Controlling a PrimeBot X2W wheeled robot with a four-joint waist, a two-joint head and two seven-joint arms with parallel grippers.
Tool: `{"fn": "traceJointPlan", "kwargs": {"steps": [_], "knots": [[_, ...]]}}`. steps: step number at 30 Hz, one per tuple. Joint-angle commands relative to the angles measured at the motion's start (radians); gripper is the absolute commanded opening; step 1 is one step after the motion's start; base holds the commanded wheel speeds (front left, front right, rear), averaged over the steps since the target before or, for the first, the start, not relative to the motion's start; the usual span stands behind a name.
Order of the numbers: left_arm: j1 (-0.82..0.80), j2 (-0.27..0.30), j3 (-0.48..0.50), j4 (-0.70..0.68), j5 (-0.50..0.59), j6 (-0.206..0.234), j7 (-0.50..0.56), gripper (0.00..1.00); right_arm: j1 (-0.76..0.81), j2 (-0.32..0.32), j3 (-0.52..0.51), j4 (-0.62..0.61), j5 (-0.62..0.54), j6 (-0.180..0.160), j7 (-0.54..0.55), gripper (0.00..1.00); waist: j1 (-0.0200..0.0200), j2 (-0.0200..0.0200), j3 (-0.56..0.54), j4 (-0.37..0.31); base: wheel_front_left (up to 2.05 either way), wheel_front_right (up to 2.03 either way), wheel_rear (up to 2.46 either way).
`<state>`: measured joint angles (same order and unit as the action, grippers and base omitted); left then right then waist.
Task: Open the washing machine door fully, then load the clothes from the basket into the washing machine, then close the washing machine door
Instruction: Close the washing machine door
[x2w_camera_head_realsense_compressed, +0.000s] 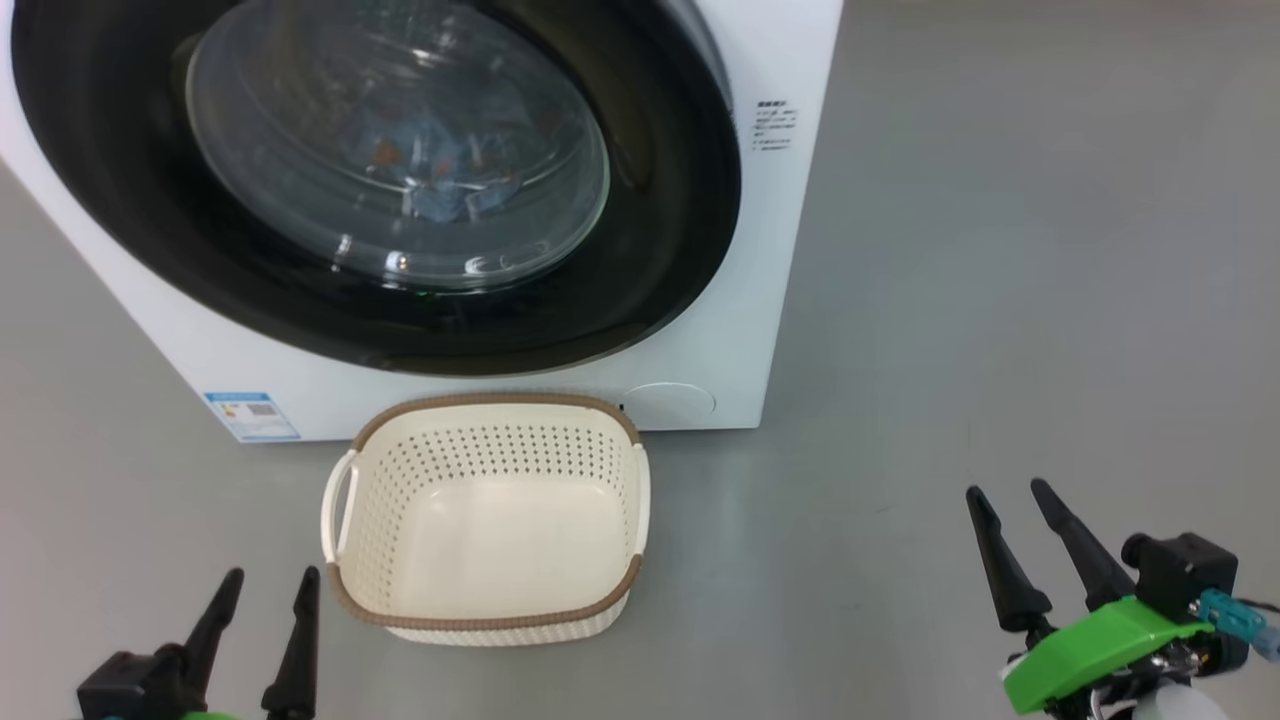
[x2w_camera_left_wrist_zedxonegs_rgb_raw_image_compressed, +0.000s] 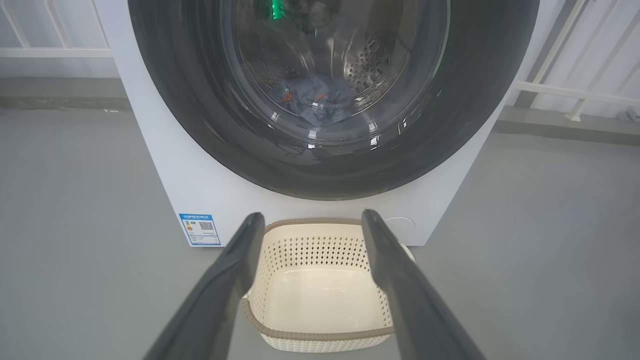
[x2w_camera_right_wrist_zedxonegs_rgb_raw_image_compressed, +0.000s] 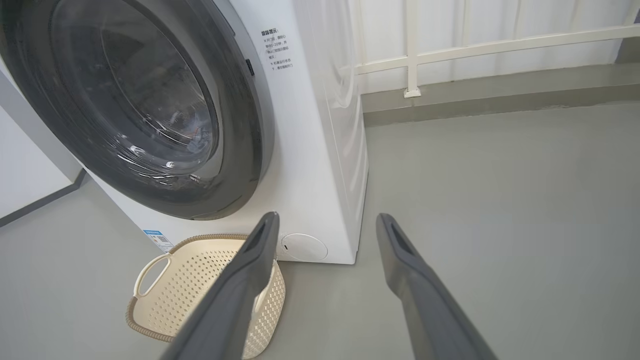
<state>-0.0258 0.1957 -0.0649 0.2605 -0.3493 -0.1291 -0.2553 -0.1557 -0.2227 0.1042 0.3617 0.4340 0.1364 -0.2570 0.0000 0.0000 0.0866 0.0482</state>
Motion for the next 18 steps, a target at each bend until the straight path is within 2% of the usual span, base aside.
{"fn": "traceJointPlan", "kwargs": {"steps": [1,18], "knots": [[-0.006,0.028,0.037,-0.018,-0.01,-0.002,-0.006,1.0,0.014,-0.009,0.013,-0.028,0.002,-0.006,-0.005,1.0,0.0,0.0,-0.016,-0.018,0.0,0.0,0.0],[0.037,0.038,0.049,-0.018,-0.022,-0.002,-0.006,1.0,0.117,-0.017,-0.047,-0.038,-0.001,-0.006,-0.005,1.0,0.0,0.0,-0.051,-0.056,0.0,0.0,0.0]]}}
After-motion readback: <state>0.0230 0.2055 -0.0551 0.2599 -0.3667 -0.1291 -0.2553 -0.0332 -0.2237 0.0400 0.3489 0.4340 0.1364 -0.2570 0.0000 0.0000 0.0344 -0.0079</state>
